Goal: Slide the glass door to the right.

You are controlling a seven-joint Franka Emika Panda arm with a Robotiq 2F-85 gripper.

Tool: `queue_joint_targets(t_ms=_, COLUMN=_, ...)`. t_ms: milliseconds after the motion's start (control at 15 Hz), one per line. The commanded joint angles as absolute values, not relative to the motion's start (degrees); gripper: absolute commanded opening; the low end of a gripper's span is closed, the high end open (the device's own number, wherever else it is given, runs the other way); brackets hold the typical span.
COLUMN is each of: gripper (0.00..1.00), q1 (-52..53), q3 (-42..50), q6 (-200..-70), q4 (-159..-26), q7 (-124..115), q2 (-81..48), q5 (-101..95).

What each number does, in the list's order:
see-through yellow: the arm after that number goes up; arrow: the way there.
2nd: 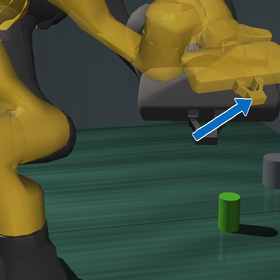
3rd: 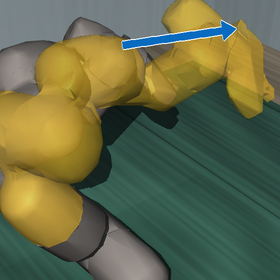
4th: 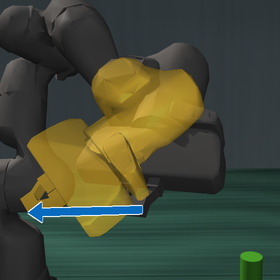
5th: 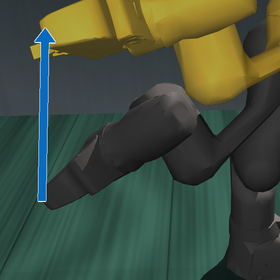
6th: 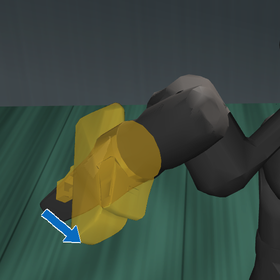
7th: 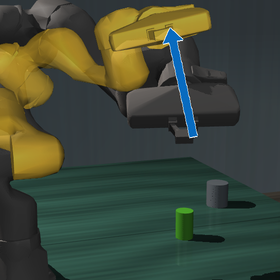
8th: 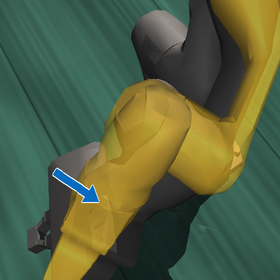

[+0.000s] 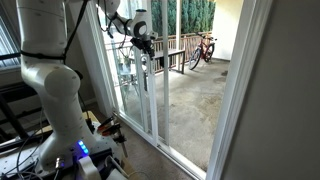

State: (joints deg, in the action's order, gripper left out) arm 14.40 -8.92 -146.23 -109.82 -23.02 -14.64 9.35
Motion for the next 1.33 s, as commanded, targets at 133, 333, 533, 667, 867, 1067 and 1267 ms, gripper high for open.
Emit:
queue_joint_targets(t_ms=133, gripper=1.00, q1=11.00, q3=-4.81, q6=-140.64, q4=-114.73, q7=-22.95, q2=-11.45, q5=7.67)
queue_joint_targets(t_ms=333, gripper=1.00, q1=11.20, q3=-4.09, q6=-139.14, q4=-113.05, q7=-23.86, q2=-13.14, q5=6.06)
queue_joint_targets(t_ms=533, gripper=1.00, q1=10.62, q3=-3.30, q6=-139.19, q4=-113.05, q7=-22.89, q2=-14.23, q5=5.44)
queue_joint_targets(t_ms=667, gripper=1.00, q1=9.86, q3=-3.07, q6=-139.61, q4=-113.10, q7=-21.56, q2=-14.88, q5=6.76)
queue_joint_targets(t_ms=867, gripper=1.00, q1=8.94, q3=-2.70, q6=-139.79, q4=-113.69, q7=-21.08, q2=-14.83, q5=7.38)
queue_joint_targets(t_ms=1067, gripper=1.00, q1=6.88, q3=-2.87, q6=-138.79, q4=-114.66, q7=-18.03, q2=-13.42, q5=9.72)
queue_joint_targets(t_ms=1267, gripper=1.00, q1=5.07, q3=-3.07, q6=-137.21, q4=-115.92, q7=-14.30, q2=-11.13, q5=12.49)
